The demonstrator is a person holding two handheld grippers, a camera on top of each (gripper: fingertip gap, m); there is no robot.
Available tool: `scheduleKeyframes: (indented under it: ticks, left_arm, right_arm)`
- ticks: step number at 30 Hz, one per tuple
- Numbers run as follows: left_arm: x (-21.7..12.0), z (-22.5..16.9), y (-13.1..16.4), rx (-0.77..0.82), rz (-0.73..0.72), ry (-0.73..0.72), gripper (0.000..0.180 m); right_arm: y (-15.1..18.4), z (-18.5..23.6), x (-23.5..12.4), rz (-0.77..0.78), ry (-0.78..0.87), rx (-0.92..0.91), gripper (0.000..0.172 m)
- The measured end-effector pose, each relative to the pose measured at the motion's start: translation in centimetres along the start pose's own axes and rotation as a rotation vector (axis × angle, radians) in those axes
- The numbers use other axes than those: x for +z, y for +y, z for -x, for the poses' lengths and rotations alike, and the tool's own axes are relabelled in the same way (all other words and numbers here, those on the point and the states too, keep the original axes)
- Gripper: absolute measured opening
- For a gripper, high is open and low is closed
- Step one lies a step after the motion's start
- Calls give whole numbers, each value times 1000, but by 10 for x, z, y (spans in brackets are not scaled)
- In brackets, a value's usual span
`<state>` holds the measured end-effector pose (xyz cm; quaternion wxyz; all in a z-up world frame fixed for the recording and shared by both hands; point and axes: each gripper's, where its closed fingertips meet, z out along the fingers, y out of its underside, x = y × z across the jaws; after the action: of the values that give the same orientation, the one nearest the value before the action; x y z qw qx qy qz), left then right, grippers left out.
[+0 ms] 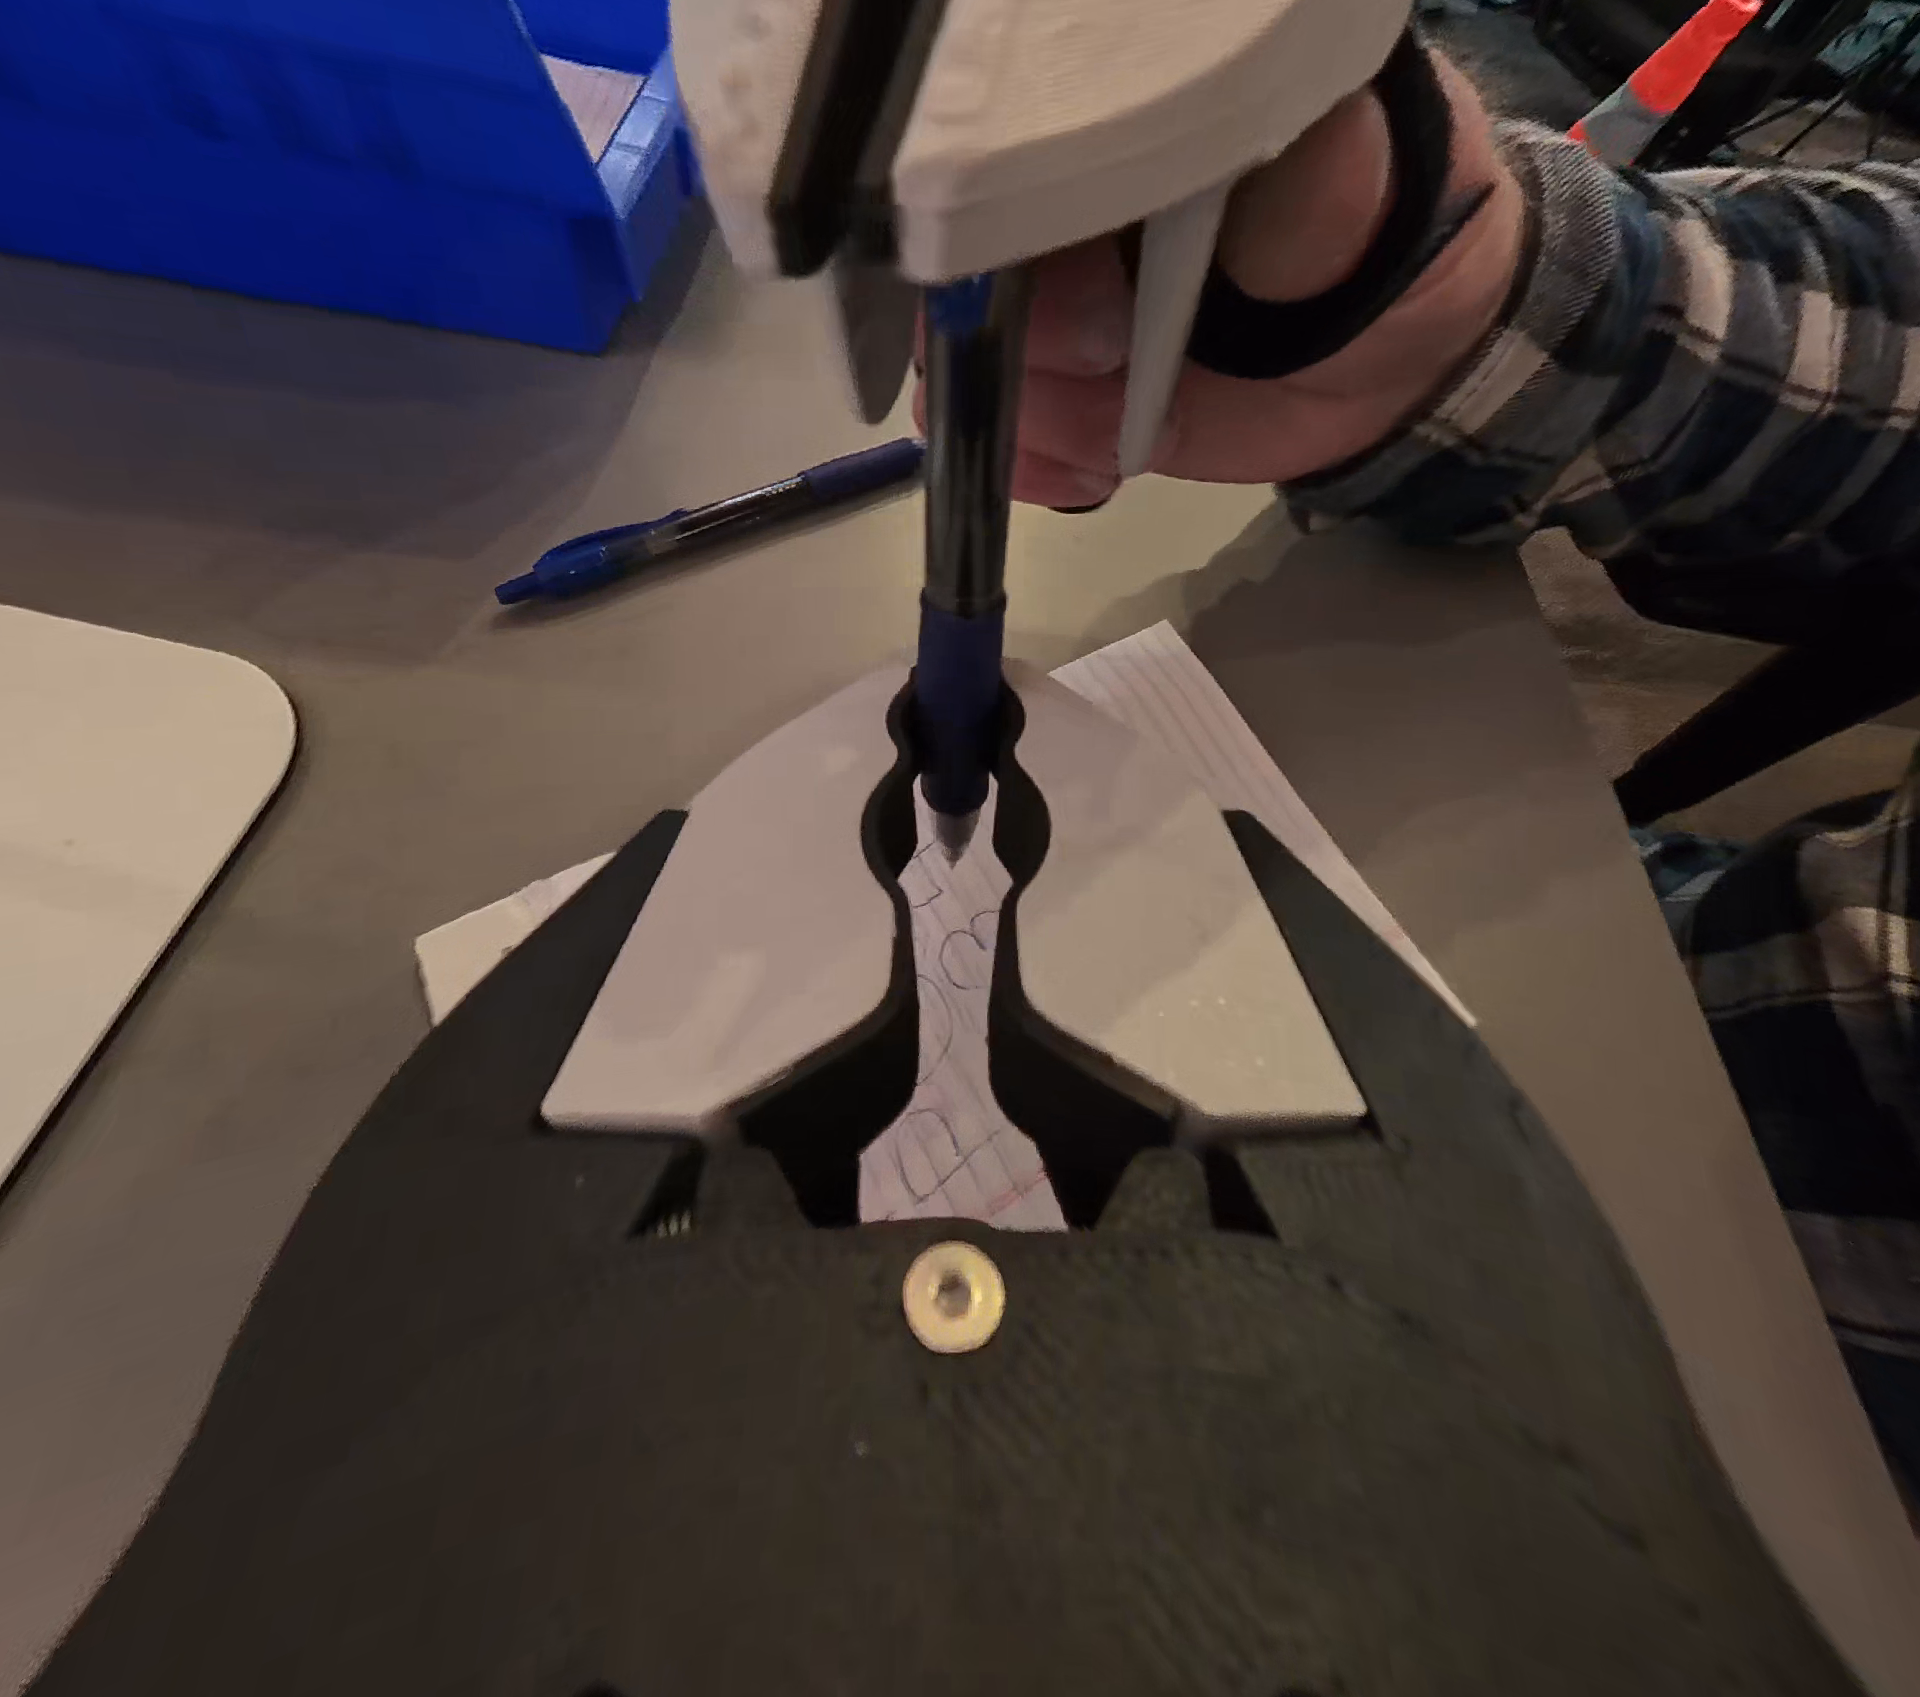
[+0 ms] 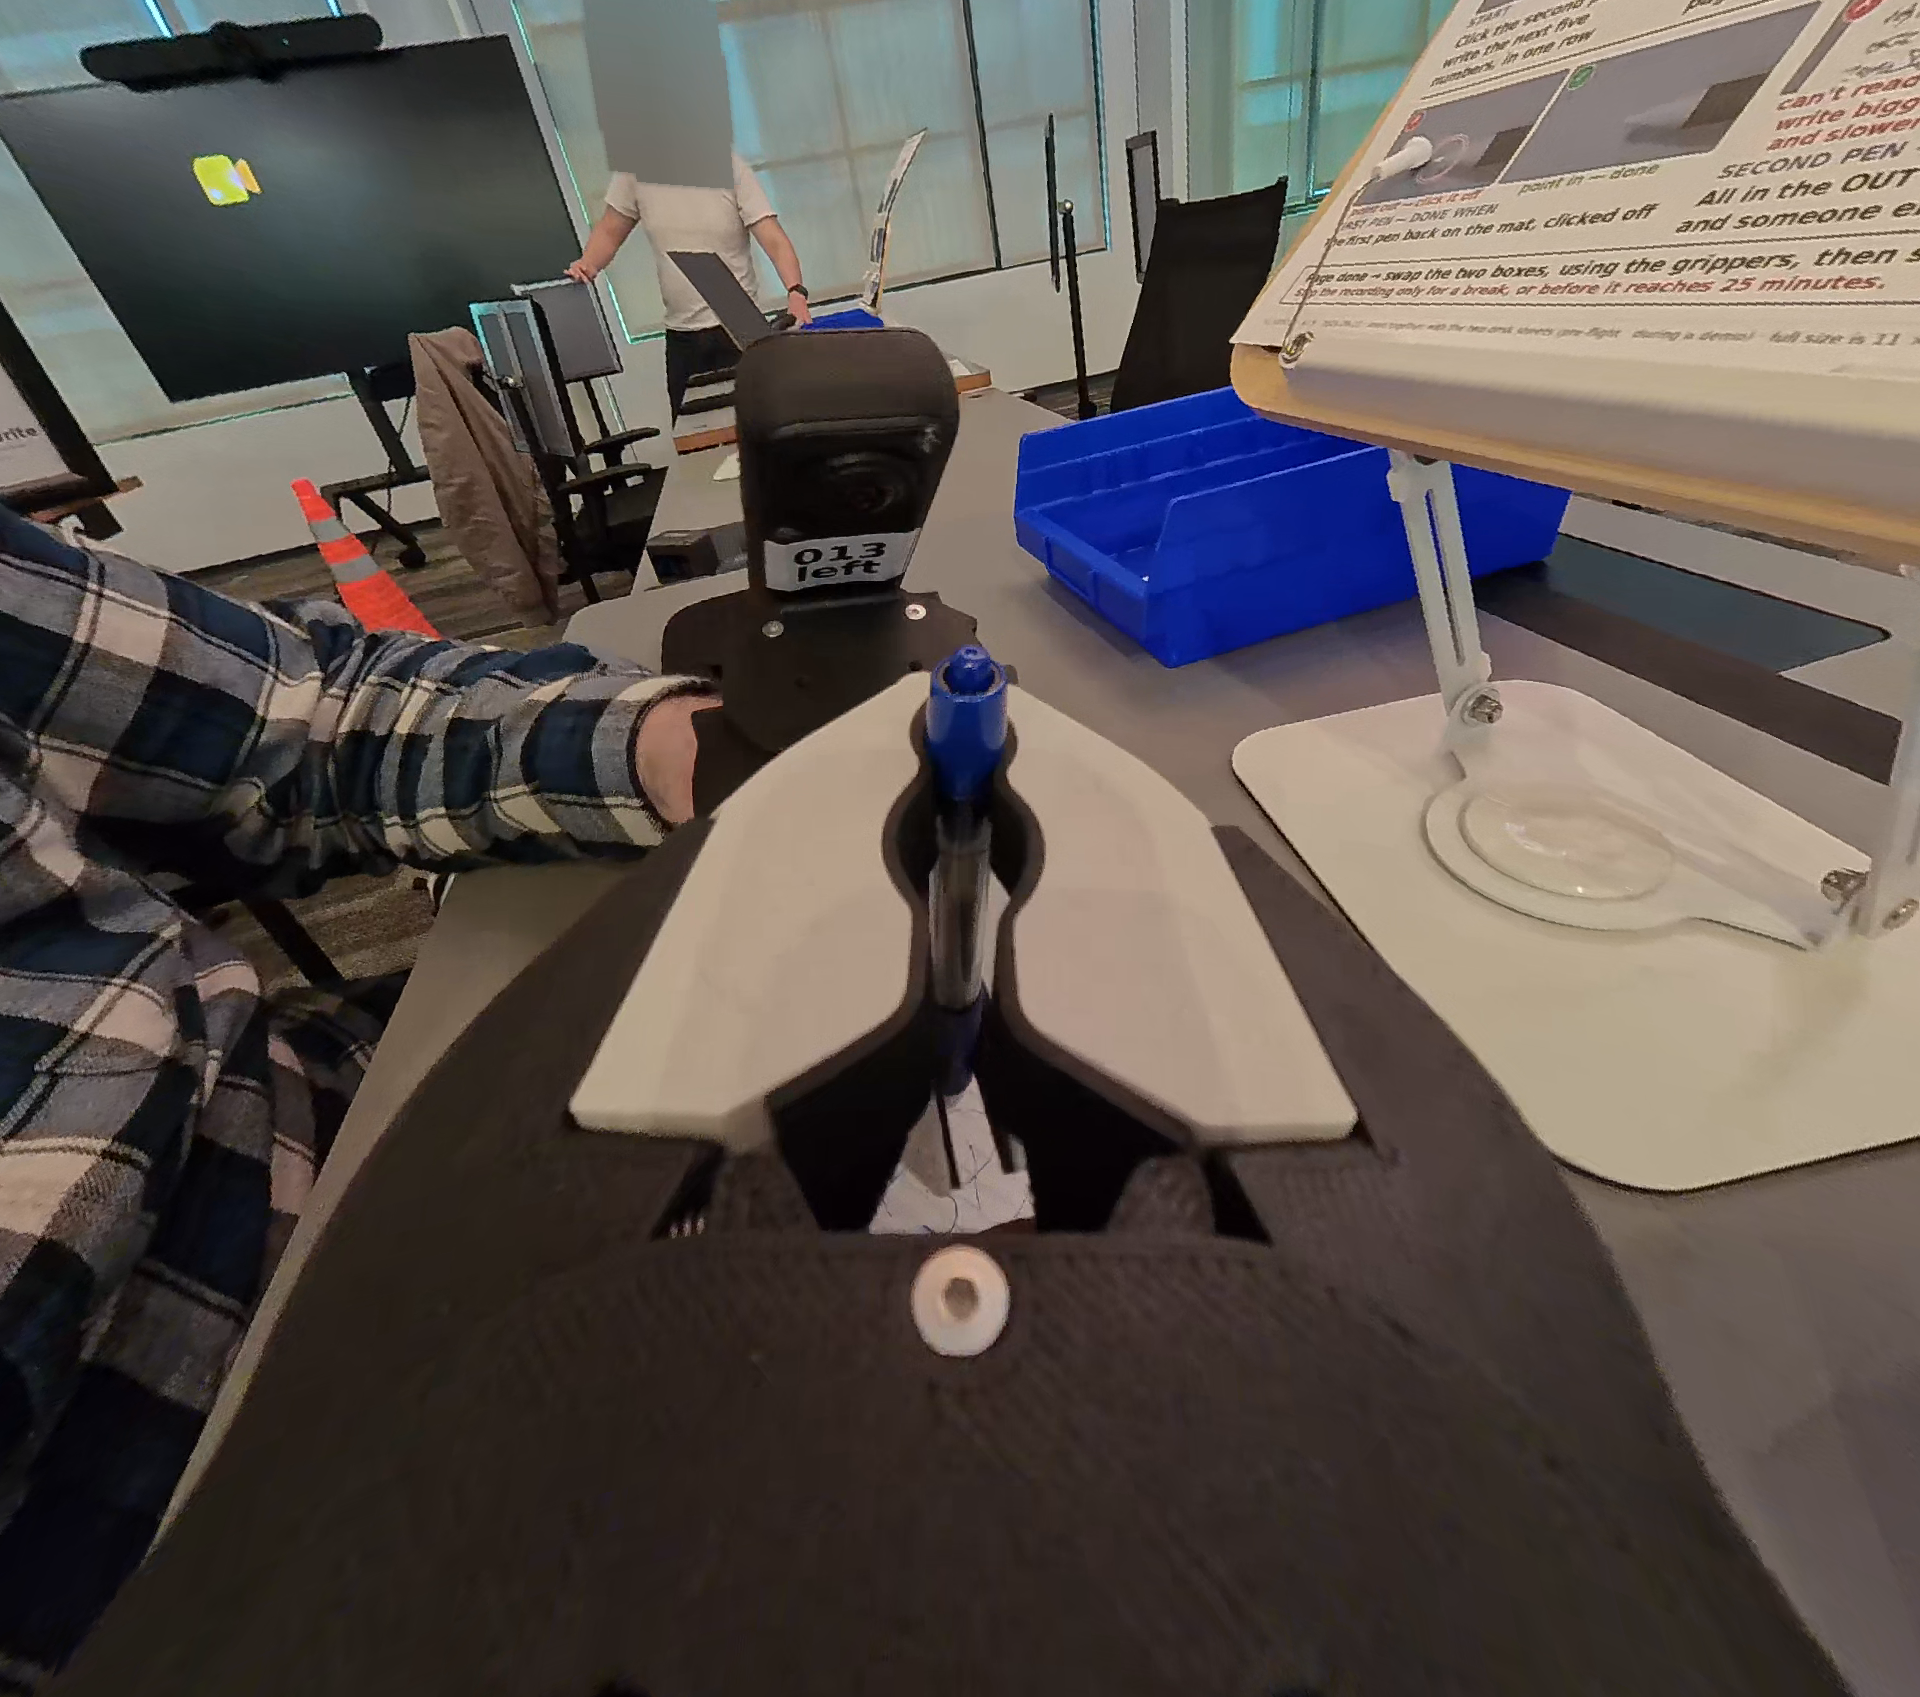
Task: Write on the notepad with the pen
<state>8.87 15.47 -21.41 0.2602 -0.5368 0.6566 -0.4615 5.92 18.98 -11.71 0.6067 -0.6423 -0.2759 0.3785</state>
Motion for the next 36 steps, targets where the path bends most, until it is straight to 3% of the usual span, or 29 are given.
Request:
scheduleKeyframes:
  ticks: [5, 9, 19, 26, 31, 36]
  left_arm:
    - [-4, -2, -5, -158, -61, 103, 9]
    - [-6, -5, -5, -186, -65, 153, 9]
    - [-1, -16, 3, -140, 2, 174, 9]
    - [-3, -15, 1, -130, -4, 163, 9]
    - [-6, -9, -4, -119, -32, 120, 9]
    - [-11, -6, -20, -107, -130, 90, 9]
  right_arm:
    - [-13, -7, -9, 99, 137, -238, 71]
    - [-6, 1, -8, 334, 205, -567, 89]
    - [18, -5, -13, 631, 268, -824, 84]
    - [12, -7, -14, 629, 304, -866, 80]
    - [-8, -12, -20, 482, 365, -739, 83]
    - [-10, -22, -22, 255, 301, -299, 63]
